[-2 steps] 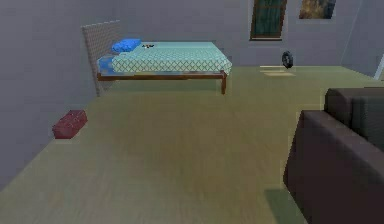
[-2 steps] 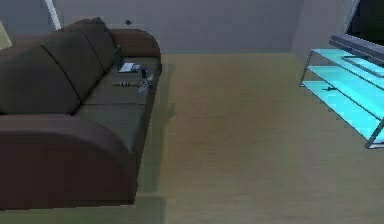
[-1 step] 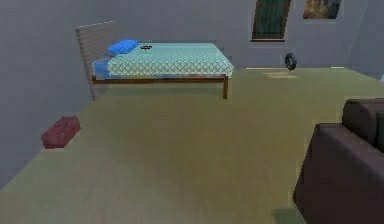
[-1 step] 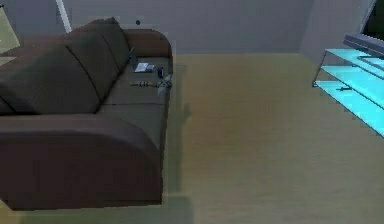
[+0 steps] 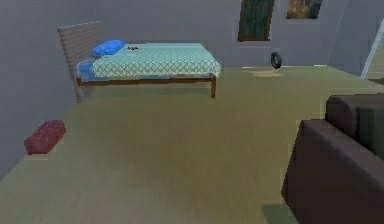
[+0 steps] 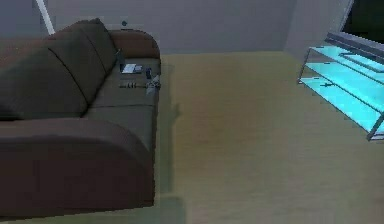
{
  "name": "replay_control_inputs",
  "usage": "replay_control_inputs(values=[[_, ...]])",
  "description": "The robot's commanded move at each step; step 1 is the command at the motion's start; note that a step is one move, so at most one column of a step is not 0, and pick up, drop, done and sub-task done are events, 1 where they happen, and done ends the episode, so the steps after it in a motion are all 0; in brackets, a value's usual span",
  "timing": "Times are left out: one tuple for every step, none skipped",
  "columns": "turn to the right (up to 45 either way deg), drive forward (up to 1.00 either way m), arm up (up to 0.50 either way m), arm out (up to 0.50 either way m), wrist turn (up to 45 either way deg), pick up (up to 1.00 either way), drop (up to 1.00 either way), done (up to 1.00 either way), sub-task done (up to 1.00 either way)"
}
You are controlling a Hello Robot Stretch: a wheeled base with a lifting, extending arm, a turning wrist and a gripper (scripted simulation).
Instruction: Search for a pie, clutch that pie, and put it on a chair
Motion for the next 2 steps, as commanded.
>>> replay_control_inputs(values=[[0.0,1.00,0.00,0.00,0.0,0.00,0.00,0.00,0.00],[0.0,0.35,0.00,0.00,0.0,0.00,0.00,0.00,0.00]])
